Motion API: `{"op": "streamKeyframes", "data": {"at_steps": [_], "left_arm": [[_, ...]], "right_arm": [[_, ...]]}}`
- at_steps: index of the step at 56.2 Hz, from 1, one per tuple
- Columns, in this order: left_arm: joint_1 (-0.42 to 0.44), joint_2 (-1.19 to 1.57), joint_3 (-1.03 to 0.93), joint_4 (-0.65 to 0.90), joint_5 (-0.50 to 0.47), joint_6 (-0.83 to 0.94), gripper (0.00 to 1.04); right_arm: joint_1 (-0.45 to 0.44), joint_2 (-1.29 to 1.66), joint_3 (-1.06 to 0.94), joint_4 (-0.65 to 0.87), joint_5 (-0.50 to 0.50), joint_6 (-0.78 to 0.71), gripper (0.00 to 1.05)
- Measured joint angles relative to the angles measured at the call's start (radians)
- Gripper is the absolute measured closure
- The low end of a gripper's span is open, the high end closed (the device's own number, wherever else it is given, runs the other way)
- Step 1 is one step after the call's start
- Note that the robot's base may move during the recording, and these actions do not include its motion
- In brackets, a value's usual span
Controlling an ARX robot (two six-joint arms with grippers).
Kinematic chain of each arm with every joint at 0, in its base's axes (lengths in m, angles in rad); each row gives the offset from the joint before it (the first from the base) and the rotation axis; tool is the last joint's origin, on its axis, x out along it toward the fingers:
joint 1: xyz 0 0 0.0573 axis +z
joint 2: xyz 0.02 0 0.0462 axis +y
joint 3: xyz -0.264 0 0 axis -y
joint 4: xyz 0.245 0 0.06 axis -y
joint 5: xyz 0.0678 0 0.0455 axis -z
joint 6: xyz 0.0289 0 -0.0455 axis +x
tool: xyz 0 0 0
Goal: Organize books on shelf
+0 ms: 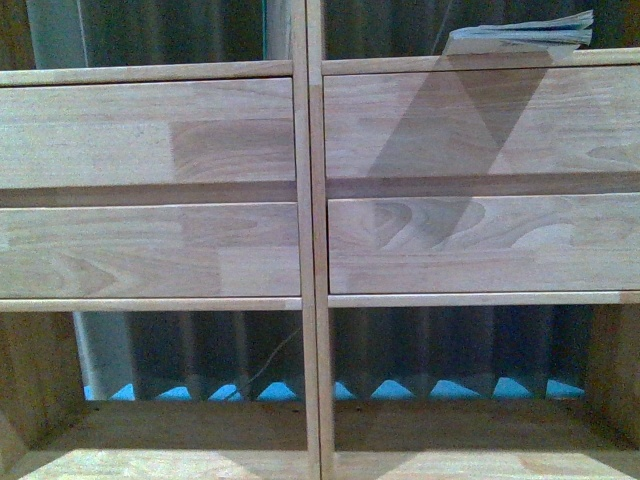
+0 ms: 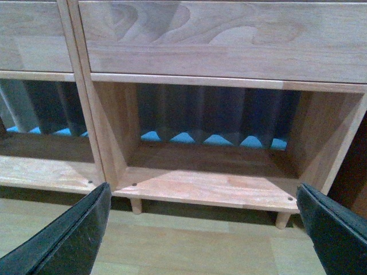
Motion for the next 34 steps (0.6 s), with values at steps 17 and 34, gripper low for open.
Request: {"op": "streamKeyframes", "data": {"at_steps": [17, 34], "left_arm": [[0.0, 0.0, 0.0, 0.0, 0.0, 0.0, 0.07], [0.0, 0.0, 0.0, 0.0, 0.0, 0.0, 0.07]], "right_arm": [[0.0, 0.0, 0.0, 0.0, 0.0, 0.0, 0.07], [0.0, 0.0, 0.0, 0.0, 0.0, 0.0, 0.07]]}}
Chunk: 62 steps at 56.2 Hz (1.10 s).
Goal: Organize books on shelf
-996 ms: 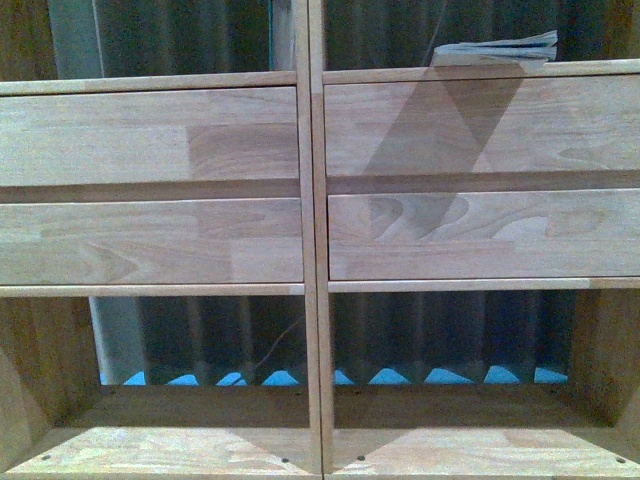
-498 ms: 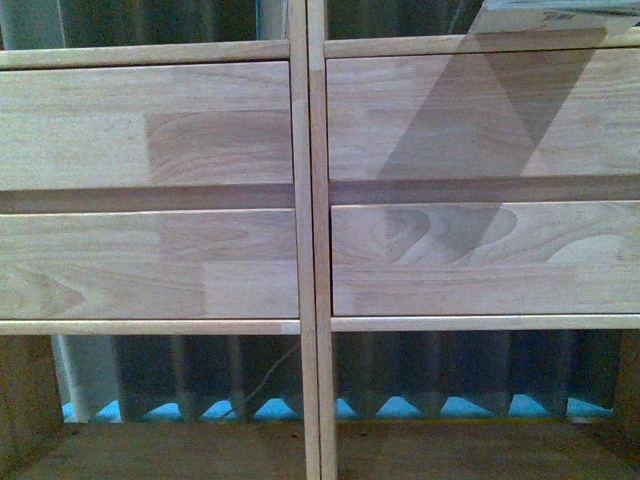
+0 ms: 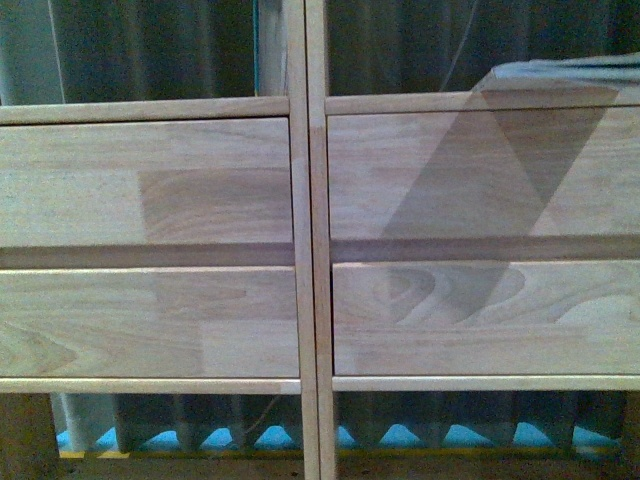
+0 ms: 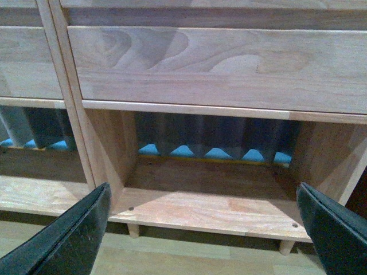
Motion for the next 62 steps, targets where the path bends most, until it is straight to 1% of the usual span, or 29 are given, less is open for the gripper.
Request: {"op": "streamKeyframes", "data": {"at_steps": [14, 15, 17, 19, 20, 21, 24, 26, 31, 35, 38, 41, 42, 45, 52, 58, 62], "left_arm": [[0.0, 0.0, 0.0, 0.0, 0.0, 0.0, 0.07], [0.0, 0.0, 0.0, 0.0, 0.0, 0.0, 0.07], [0.0, 0.0, 0.0, 0.0, 0.0, 0.0, 0.07], [0.0, 0.0, 0.0, 0.0, 0.002, 0.0, 0.07], [0.0, 0.0, 0.0, 0.0, 0.002, 0.0, 0.07], [0.0, 0.0, 0.0, 0.0, 0.0, 0.0, 0.07], [0.0, 0.0, 0.0, 0.0, 0.0, 0.0, 0.07], [0.0, 0.0, 0.0, 0.0, -0.001, 0.0, 0.07], [0.0, 0.0, 0.0, 0.0, 0.0, 0.0, 0.07], [0.0, 0.0, 0.0, 0.0, 0.0, 0.0, 0.07], [0.0, 0.0, 0.0, 0.0, 0.0, 0.0, 0.07], [0.0, 0.0, 0.0, 0.0, 0.0, 0.0, 0.07], [0.0, 0.0, 0.0, 0.0, 0.0, 0.0, 0.07], [0.0, 0.0, 0.0, 0.0, 0.0, 0.0, 0.07], [0.0, 0.0, 0.0, 0.0, 0.0, 0.0, 0.07], [0.0, 0.0, 0.0, 0.0, 0.0, 0.0, 0.07], [0.0, 0.0, 0.0, 0.0, 0.0, 0.0, 0.07]], "right_arm": [[0.0, 0.0, 0.0, 0.0, 0.0, 0.003, 0.07], [-0.019, 0.019, 0.009, -0.023, -0.076, 0.011, 0.07], [-0.093, 0.086, 0.051, -0.102, -0.28, 0.05, 0.07], [-0.16, 0.183, 0.095, -0.113, -0.475, 0.095, 0.07], [-0.184, 0.231, 0.115, -0.098, -0.55, 0.126, 0.07], [-0.192, 0.254, 0.125, -0.087, -0.582, 0.15, 0.07], [-0.196, 0.376, 0.19, 0.003, -0.731, 0.239, 0.07], [-0.18, 0.433, 0.229, 0.056, -0.756, 0.272, 0.07], [-0.111, 0.593, 0.348, 0.201, -0.707, 0.389, 0.07], [-0.059, 0.758, 0.448, 0.315, -0.626, 0.489, 0.07], [-0.039, 0.882, 0.523, 0.385, -0.584, 0.569, 0.07], [-0.029, 0.998, 0.603, 0.435, -0.541, 0.682, 0.07], [-0.028, 1.015, 0.617, 0.442, -0.536, 0.701, 0.07], [-0.016, 1.148, 0.712, 0.475, -0.484, 0.819, 0.07], [0.008, 1.318, 0.863, 0.48, -0.42, 1.016, 0.07], [0.019, 1.411, 0.975, 0.473, -0.366, 1.117, 0.07], [0.02, 1.458, 1.027, 0.46, -0.33, 1.155, 0.07]]}}
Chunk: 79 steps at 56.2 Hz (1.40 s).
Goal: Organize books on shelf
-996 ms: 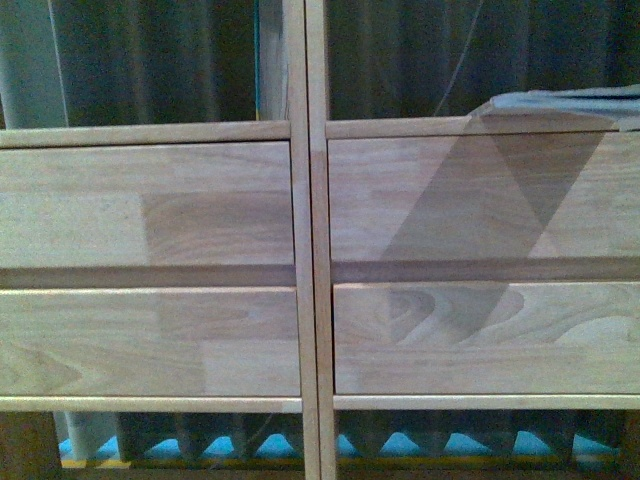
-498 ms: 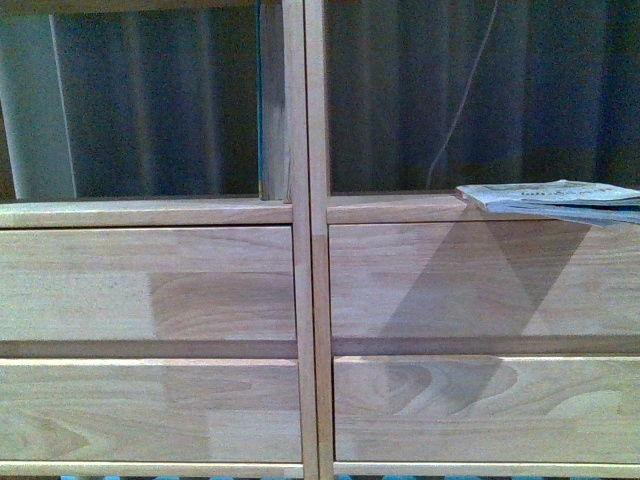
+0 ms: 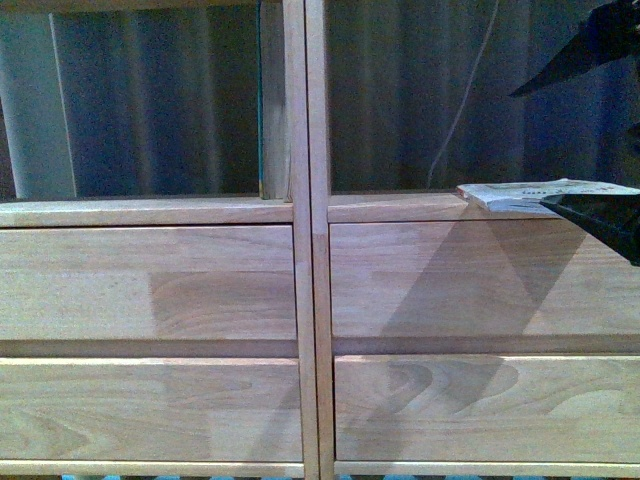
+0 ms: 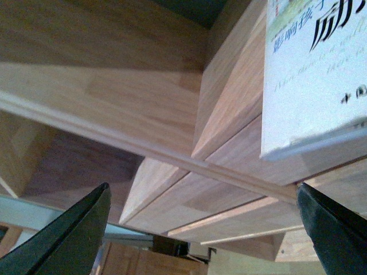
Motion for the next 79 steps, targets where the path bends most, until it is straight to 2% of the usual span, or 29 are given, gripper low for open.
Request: {"op": "streamKeyframes", "data": {"at_steps": [8, 45, 72, 79], "left_arm": [[0.0, 0.0, 0.0, 0.0, 0.0, 0.0, 0.07], [0.0, 0.0, 0.0, 0.0, 0.0, 0.0, 0.07], [0.0, 0.0, 0.0, 0.0, 0.0, 0.0, 0.07], [0.0, 0.0, 0.0, 0.0, 0.0, 0.0, 0.07]], "right_arm": [[-0.004, 0.069, 0.058, -0.032, 0.051, 0.051, 0.07], [-0.03, 0.042, 0.006, 0.01, 0.017, 0.139, 0.07], [-0.024, 0.174, 0.171, -0.08, 0.147, 0.146, 0.07], [-0.029, 0.189, 0.225, -0.13, 0.2, 0.142, 0.26]]}}
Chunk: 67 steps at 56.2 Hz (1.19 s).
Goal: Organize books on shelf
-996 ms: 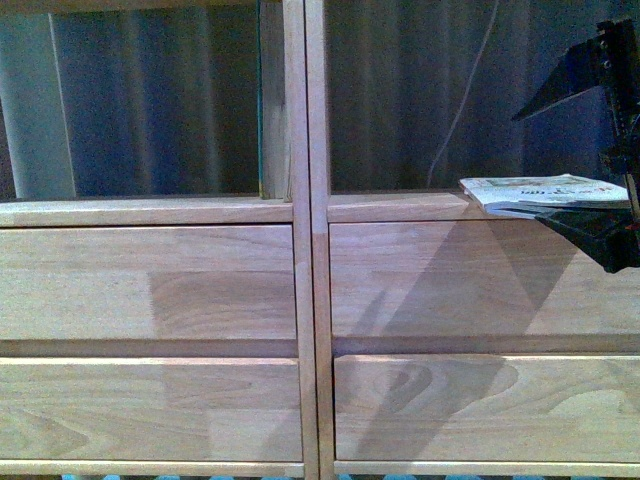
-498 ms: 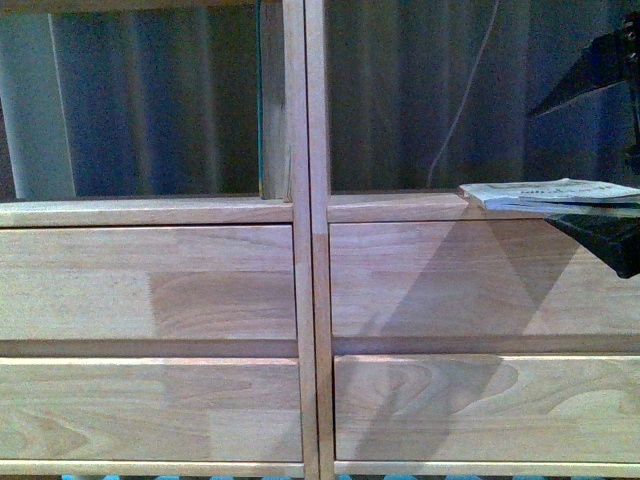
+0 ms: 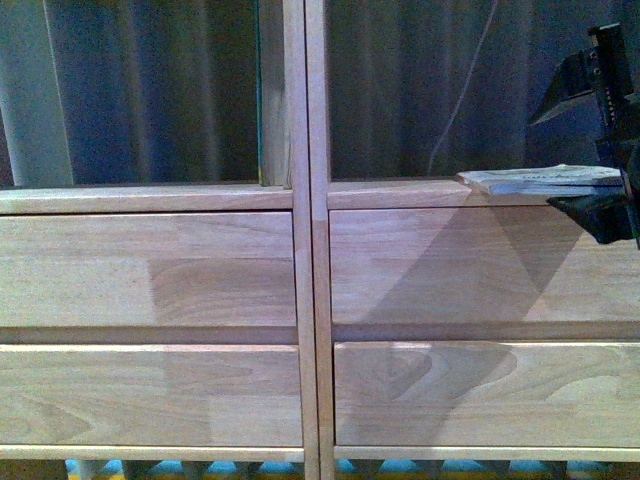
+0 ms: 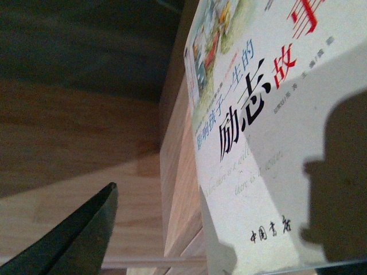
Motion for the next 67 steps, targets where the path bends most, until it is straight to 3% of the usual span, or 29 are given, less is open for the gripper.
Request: {"op": "streamKeyframes", "data": {"at_steps": [6, 23, 33, 37, 40, 43, 50, 57, 67], "left_arm": [[0.0, 0.0, 0.0, 0.0, 0.0, 0.0, 0.07], [0.0, 0.0, 0.0, 0.0, 0.0, 0.0, 0.07], [0.005, 0.003, 0.0, -0.001, 0.02, -0.01, 0.07], [0.072, 0.051, 0.008, 0.027, 0.193, -0.067, 0.07], [0.179, 0.178, 0.042, 0.137, 0.362, -0.115, 0.07], [0.268, 0.311, 0.109, 0.249, 0.465, -0.139, 0.07], [0.379, 0.579, 0.278, 0.434, 0.543, -0.185, 0.07], [0.393, 0.863, 0.49, 0.5, 0.594, -0.245, 0.07], [0.305, 1.18, 0.821, 0.414, 0.693, -0.436, 0.07]], "right_arm": [[-0.004, 0.004, 0.019, -0.026, 0.011, -0.013, 0.5], [-0.018, 0.008, -0.023, 0.011, 0.003, -0.023, 0.95], [-0.047, -0.003, -0.066, 0.072, -0.063, 0.0, 0.97], [-0.064, -0.021, -0.084, 0.093, -0.099, 0.005, 0.97], [-0.082, -0.056, -0.106, 0.121, -0.147, 0.01, 0.97], [-0.098, -0.092, -0.119, 0.146, -0.191, 0.013, 0.97], [-0.118, -0.169, -0.137, 0.192, -0.257, 0.018, 0.97], [-0.119, -0.255, -0.161, 0.257, -0.345, 0.016, 0.97], [-0.064, -0.346, -0.204, 0.36, -0.448, -0.021, 0.97]]}}
